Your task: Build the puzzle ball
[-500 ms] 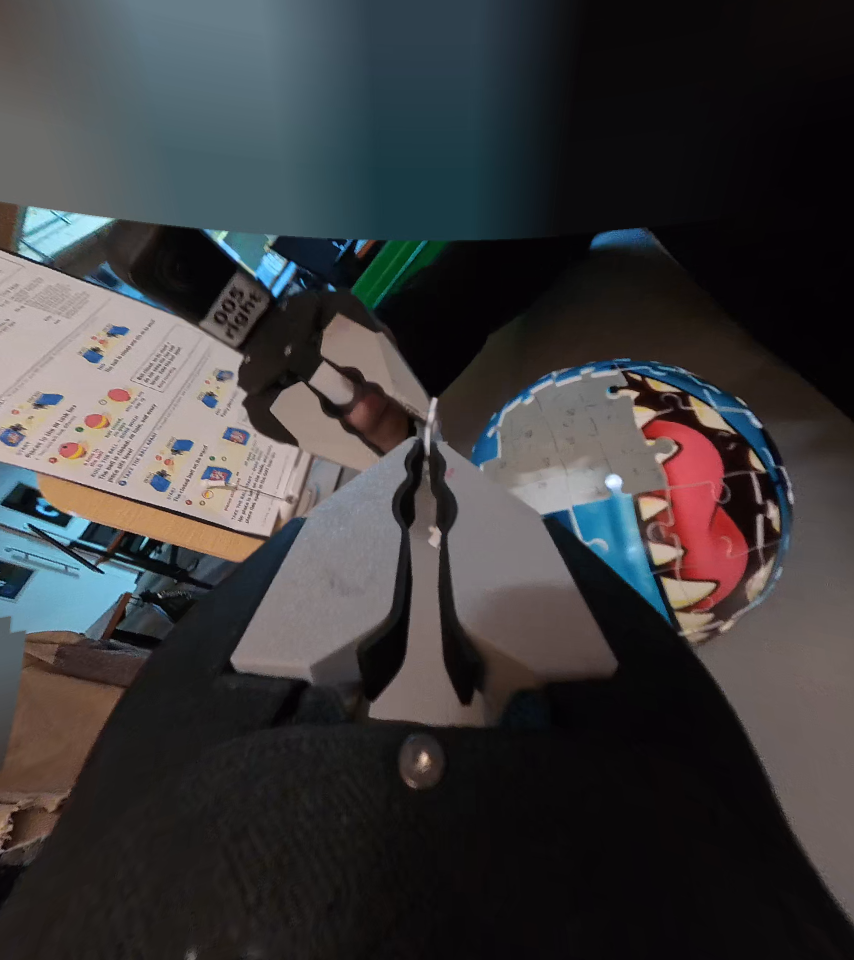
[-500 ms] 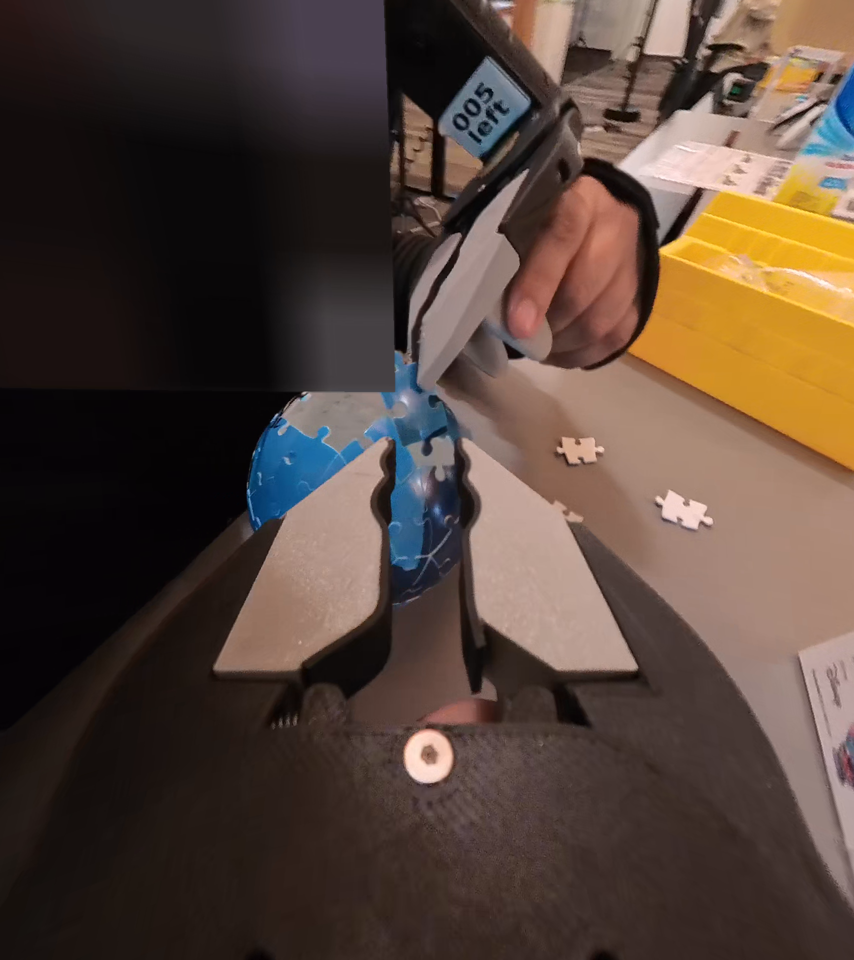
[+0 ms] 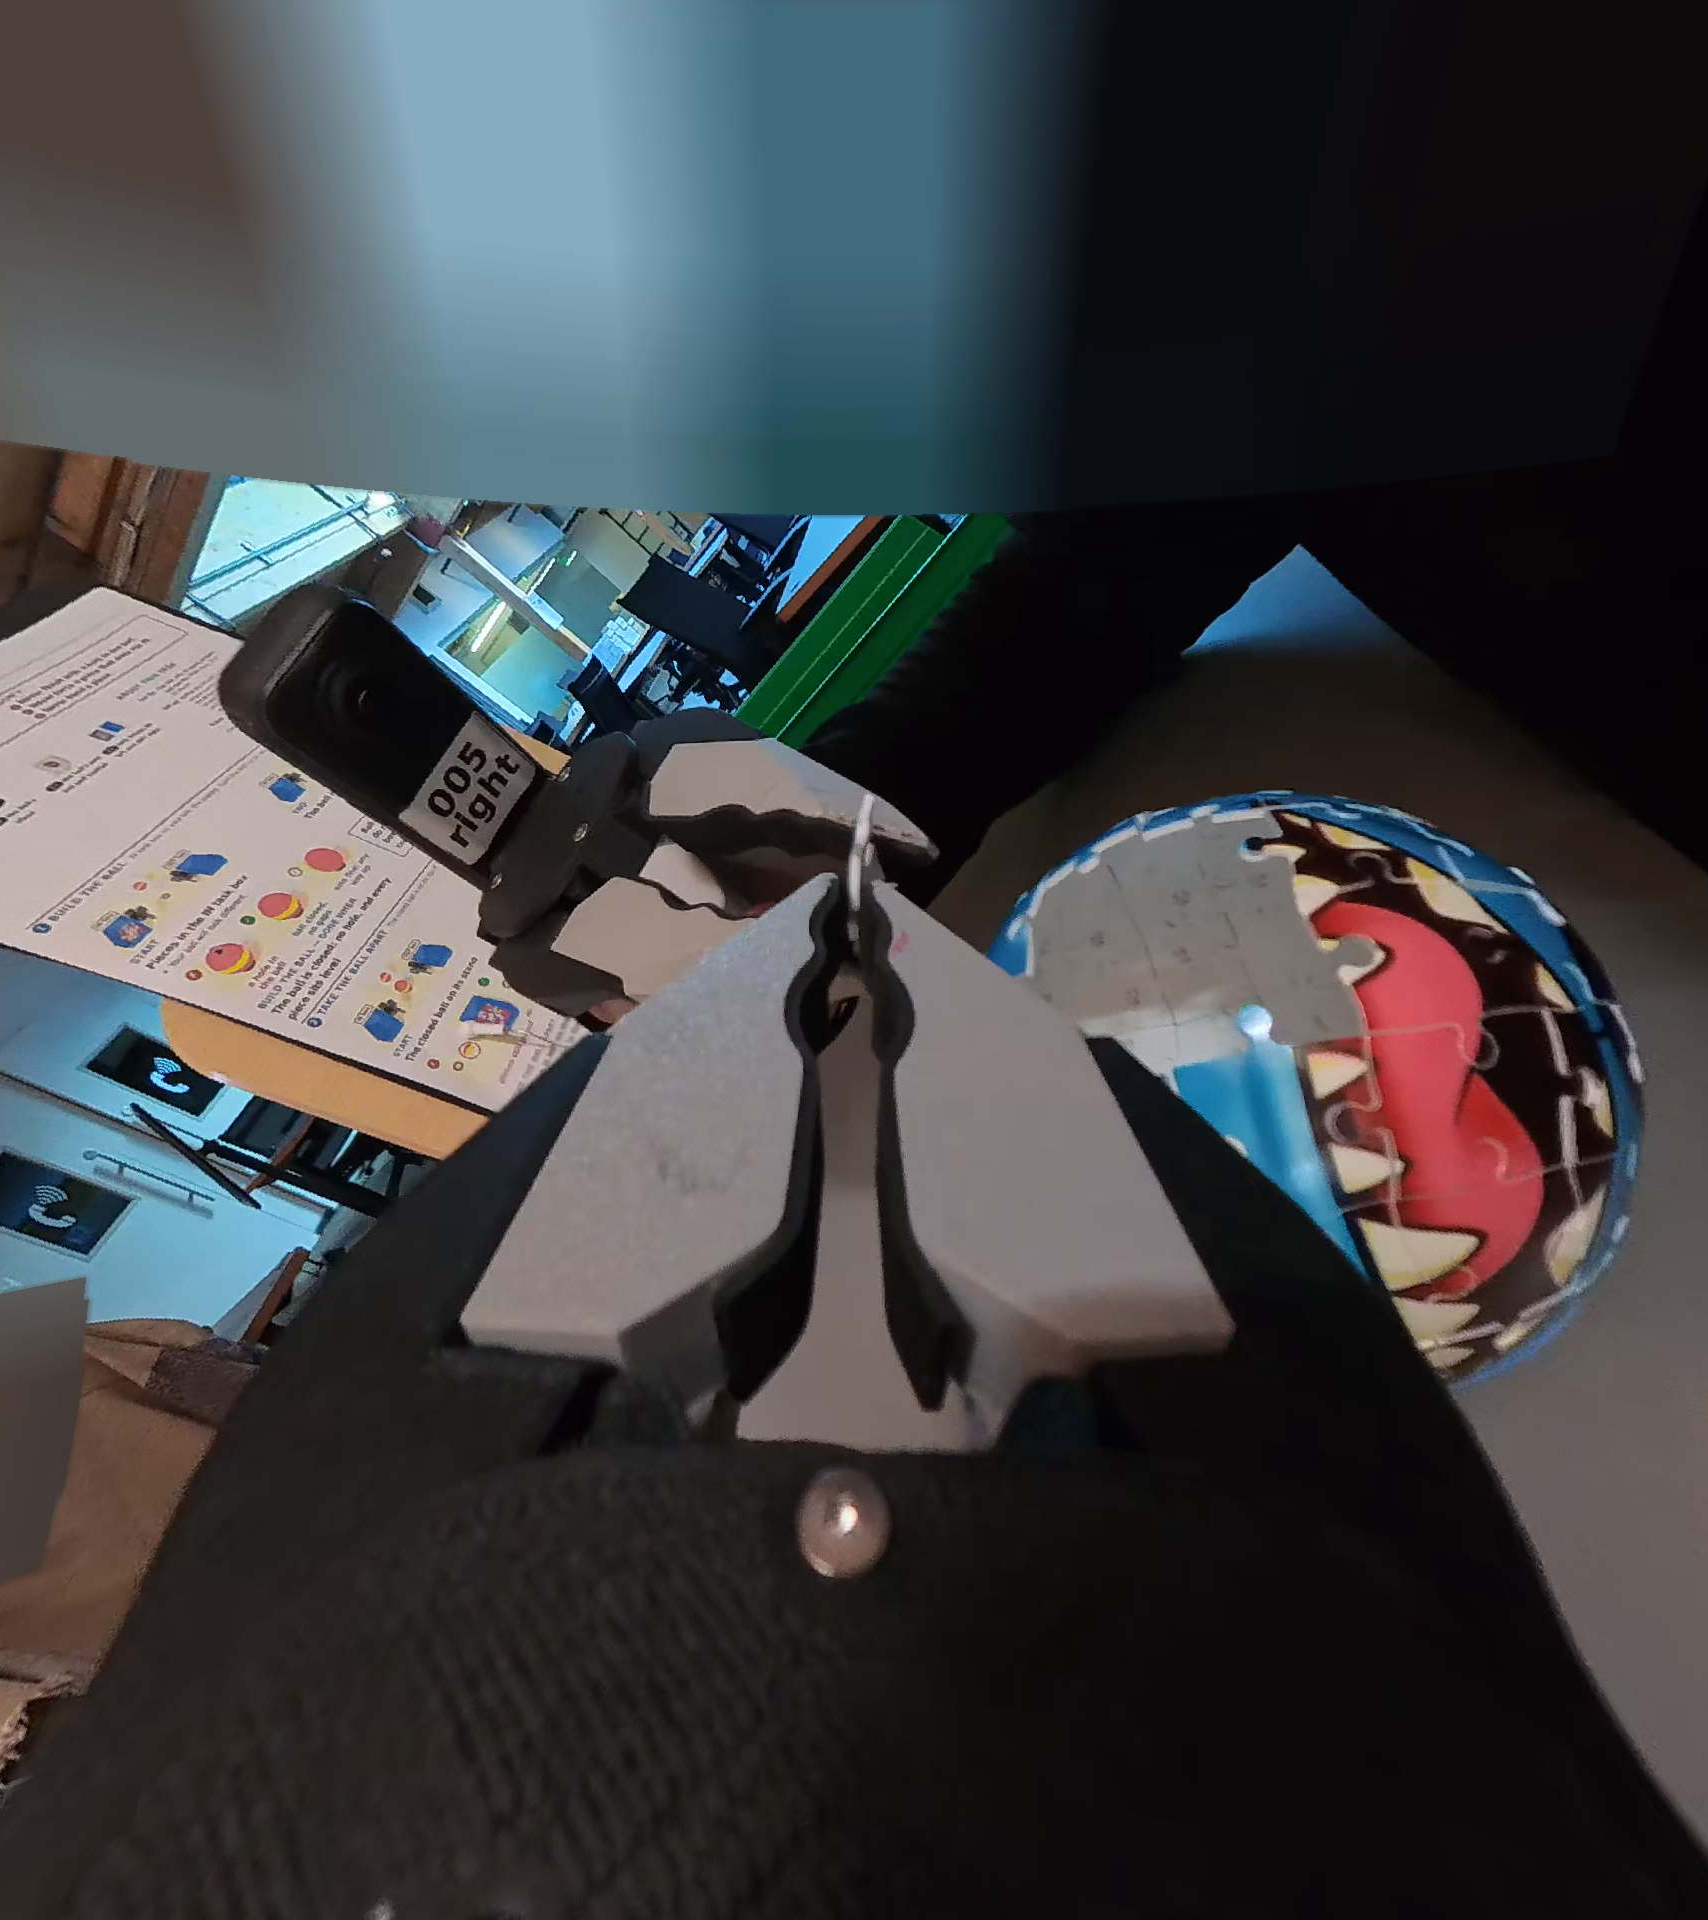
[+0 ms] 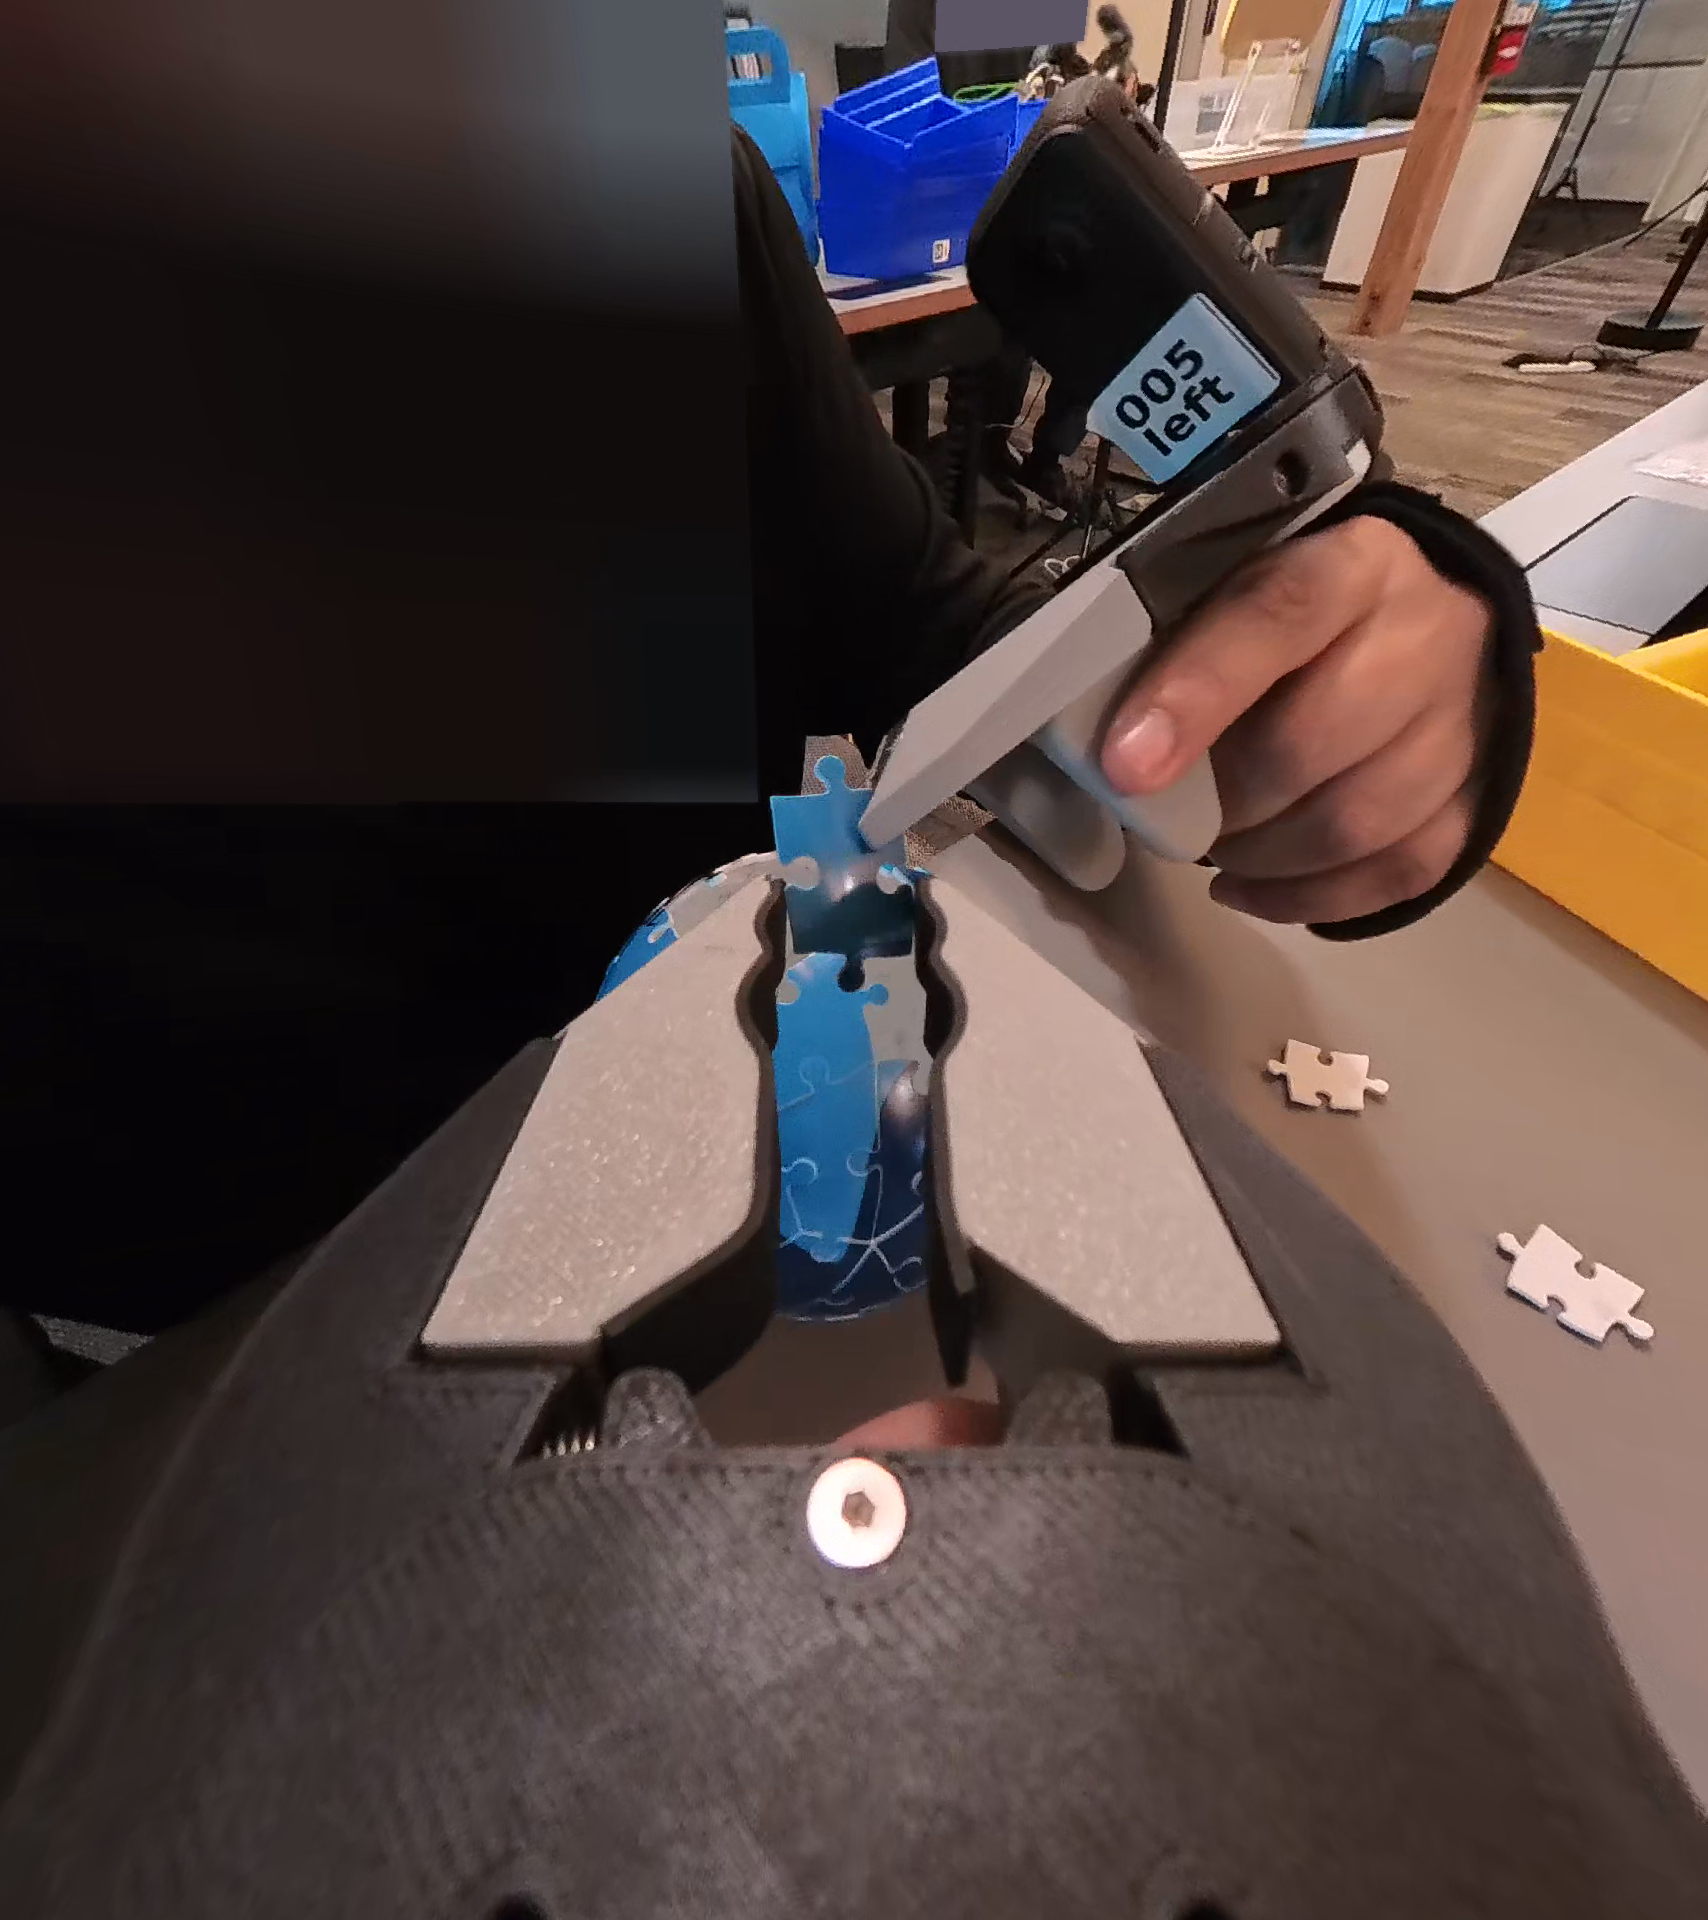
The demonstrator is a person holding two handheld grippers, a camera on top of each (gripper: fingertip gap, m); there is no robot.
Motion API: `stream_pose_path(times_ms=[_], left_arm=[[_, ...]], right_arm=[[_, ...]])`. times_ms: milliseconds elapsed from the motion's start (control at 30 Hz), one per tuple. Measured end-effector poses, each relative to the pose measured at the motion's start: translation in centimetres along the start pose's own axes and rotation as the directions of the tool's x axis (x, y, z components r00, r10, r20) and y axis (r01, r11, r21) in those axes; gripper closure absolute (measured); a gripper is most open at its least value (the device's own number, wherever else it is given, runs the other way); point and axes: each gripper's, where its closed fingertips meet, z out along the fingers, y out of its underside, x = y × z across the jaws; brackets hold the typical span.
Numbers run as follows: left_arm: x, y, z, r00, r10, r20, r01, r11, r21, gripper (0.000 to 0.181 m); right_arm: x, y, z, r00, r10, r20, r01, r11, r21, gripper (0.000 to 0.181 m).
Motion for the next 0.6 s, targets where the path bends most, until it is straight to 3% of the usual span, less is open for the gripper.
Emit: stream_pose_path(times_ms=[233,400,600], left_arm=[[0.2,1.4,-0.4,1.000,-0.013,0.017,0.015,0.996,-0.082,0.181],[0.2,1.2,-1.1,0.999,-0.048,0.025,0.051,0.992,-0.119,0.167],[0.7,1.0,-0.7,1.000,0.011,0.007,-0.009,0.977,-0.211,0.181]], right_arm=[[0.8,1.0,-0.1,1.000,0.027,-0.004,-0.027,1.000,-0.004,0.161],[1.2,1.8,-0.2,1.000,0.018,-0.023,-0.019,0.998,-0.055,0.161],[0.8,2.6,0.4,1.000,0.017,0.019,-0.015,0.994,-0.105,0.160]])
